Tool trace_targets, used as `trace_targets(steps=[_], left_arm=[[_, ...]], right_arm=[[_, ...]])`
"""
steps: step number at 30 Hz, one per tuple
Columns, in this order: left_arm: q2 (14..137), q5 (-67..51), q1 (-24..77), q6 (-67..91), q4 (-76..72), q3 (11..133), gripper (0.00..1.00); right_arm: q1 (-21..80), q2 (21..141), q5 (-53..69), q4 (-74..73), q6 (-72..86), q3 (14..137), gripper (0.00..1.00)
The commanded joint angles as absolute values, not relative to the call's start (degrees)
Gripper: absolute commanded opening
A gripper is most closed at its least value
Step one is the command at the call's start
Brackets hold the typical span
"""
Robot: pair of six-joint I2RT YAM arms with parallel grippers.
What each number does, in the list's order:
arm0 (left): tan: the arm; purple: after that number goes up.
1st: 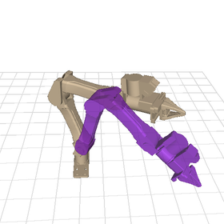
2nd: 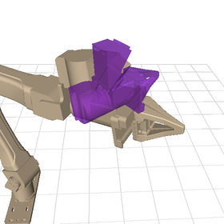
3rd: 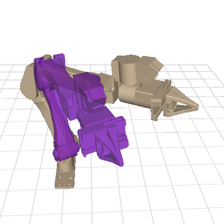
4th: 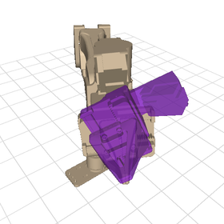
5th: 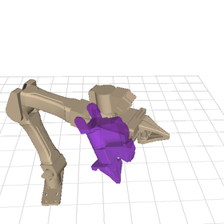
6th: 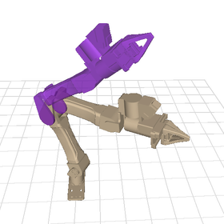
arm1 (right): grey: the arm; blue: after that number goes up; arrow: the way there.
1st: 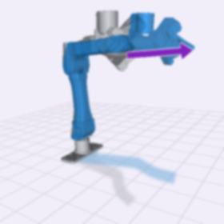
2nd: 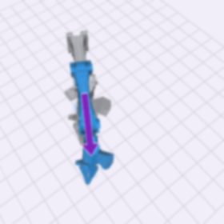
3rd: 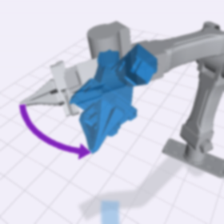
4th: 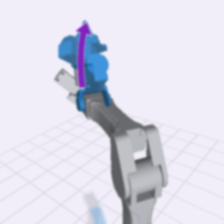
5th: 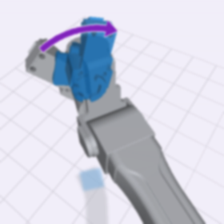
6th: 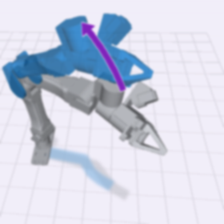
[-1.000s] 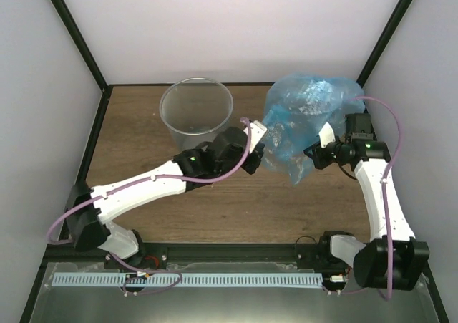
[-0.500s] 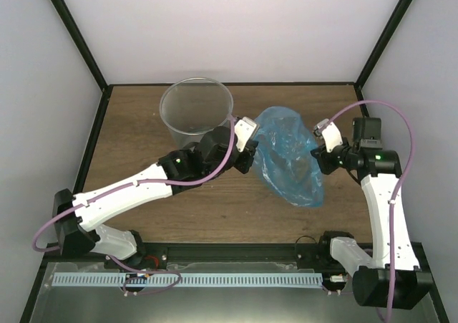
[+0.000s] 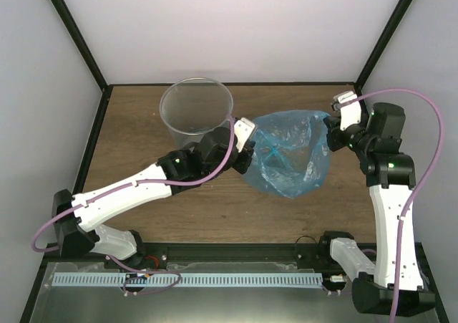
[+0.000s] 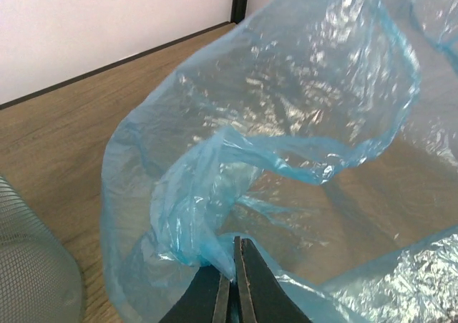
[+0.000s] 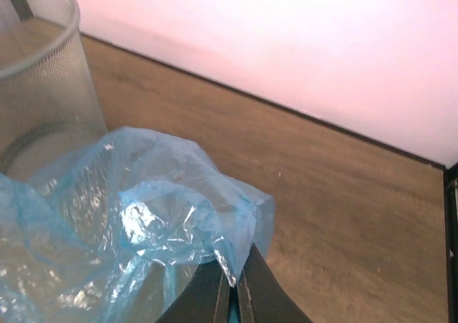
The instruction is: Put the trash bags into the trash bin
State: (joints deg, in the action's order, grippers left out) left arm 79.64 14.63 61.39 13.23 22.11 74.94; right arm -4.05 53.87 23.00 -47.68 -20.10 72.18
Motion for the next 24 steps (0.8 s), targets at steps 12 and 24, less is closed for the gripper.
trace_targets(steps=[12,24], left_arm=[[68.66,8.75,61.44,12.89,29.15,73.72,0.68],[60.37,16.49,57.88,16.70,45.93,73.99,0.73]], right_arm=[[-4.26,49.07,25.63,-20.63,-2.96,54.31,0.01],[-4.66,37.32,31.34,-11.57,-3.92,39.56,0.01]])
